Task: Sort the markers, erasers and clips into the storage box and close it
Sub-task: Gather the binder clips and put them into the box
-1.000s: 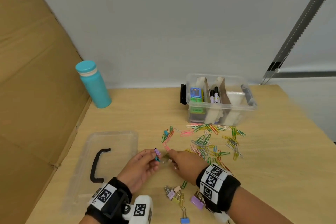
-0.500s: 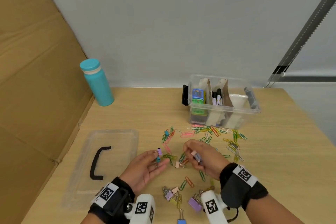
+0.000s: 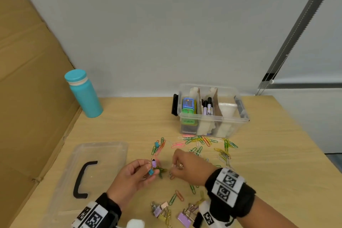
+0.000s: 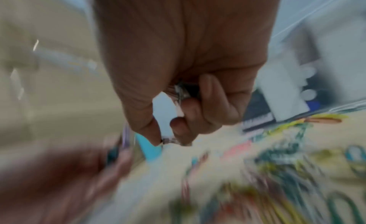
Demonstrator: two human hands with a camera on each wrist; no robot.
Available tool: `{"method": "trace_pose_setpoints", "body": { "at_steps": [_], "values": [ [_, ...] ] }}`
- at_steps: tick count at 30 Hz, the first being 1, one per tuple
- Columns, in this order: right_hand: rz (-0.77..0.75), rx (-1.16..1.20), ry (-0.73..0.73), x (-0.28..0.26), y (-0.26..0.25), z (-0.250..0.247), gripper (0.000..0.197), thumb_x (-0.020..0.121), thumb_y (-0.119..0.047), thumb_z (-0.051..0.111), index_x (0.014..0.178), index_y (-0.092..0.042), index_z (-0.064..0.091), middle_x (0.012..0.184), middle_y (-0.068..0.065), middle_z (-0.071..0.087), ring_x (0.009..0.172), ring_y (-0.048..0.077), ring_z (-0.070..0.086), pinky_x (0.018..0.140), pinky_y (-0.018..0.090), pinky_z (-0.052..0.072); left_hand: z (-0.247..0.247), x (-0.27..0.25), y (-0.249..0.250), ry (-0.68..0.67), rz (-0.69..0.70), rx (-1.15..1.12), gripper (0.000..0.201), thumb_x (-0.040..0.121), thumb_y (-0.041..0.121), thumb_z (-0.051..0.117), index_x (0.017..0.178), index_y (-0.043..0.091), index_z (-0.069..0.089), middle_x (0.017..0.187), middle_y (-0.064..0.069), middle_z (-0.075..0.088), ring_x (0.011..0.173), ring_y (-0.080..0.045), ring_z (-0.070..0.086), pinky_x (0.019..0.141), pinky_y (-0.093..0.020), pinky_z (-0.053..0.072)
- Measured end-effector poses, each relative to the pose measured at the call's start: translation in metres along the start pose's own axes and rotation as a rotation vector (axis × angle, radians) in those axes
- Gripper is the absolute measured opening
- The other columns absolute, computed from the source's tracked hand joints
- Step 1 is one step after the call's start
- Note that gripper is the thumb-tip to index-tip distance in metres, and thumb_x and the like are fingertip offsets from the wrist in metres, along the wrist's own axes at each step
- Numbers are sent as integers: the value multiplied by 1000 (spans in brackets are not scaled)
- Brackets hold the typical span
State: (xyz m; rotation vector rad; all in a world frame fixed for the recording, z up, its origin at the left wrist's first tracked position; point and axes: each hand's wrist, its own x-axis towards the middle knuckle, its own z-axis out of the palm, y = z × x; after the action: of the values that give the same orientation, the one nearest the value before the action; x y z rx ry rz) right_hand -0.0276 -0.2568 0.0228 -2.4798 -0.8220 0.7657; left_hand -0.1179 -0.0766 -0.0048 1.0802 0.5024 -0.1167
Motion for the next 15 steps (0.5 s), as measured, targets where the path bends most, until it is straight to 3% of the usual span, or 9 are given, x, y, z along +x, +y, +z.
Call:
{"method": "trace_pose_setpoints", "body": {
  "at_steps": [4, 7, 9, 11, 13, 15],
  "values": [
    [10, 307, 226, -25, 21, -94, 23, 93, -36, 54, 104, -17, 56, 96, -4, 58, 70, 4, 53, 57, 16, 41, 11, 3, 6, 10, 35, 46, 18, 90, 2, 52, 105, -7, 59, 99, -20, 72, 89, -25, 71, 74, -27, 60],
    [105, 483, 501, -18, 51, -157, 21, 94, -29, 54, 93, -8, 55, 79, 1, 55, 62, 12, 47, 56, 24, 40, 25, 6, 9, 23, 68, 50, 17, 90, 4, 53, 103, -6, 59, 101, -23, 70, 93, -28, 71, 74, -27, 60],
    [184, 546, 533, 0, 71, -185, 18, 94, -23, 53, 89, -6, 52, 72, 10, 47, 58, 17, 41, 54, 28, 38, 37, 7, 10, 16, 96, 57, 11, 90, 3, 53, 98, -2, 60, 94, -20, 71, 94, -28, 70, 73, -26, 60],
    [266, 676, 495, 22, 85, -203, 15, 94, -17, 52, 99, -3, 53, 73, 11, 47, 58, 17, 42, 55, 27, 38, 50, 9, 10, 8, 123, 85, 11, 90, 3, 53, 97, -3, 60, 95, -20, 71, 94, -27, 70, 71, -25, 60],
    [349, 730, 456, 41, 98, -212, 26, 94, -14, 54, 114, 1, 54, 91, 13, 56, 74, 22, 56, 61, 25, 47, 62, 10, 7, 9, 147, 125, 11, 91, 3, 54, 96, -3, 61, 93, -20, 70, 93, -27, 71, 70, -24, 59],
    [397, 569, 408, 51, 109, -214, 40, 93, -15, 55, 130, 0, 49, 122, 19, 57, 108, 30, 58, 78, 32, 52, 74, 11, 5, 6, 174, 178, 9, 91, 3, 54, 90, -1, 63, 88, -16, 70, 95, -29, 70, 70, -24, 59]
  ]
}}
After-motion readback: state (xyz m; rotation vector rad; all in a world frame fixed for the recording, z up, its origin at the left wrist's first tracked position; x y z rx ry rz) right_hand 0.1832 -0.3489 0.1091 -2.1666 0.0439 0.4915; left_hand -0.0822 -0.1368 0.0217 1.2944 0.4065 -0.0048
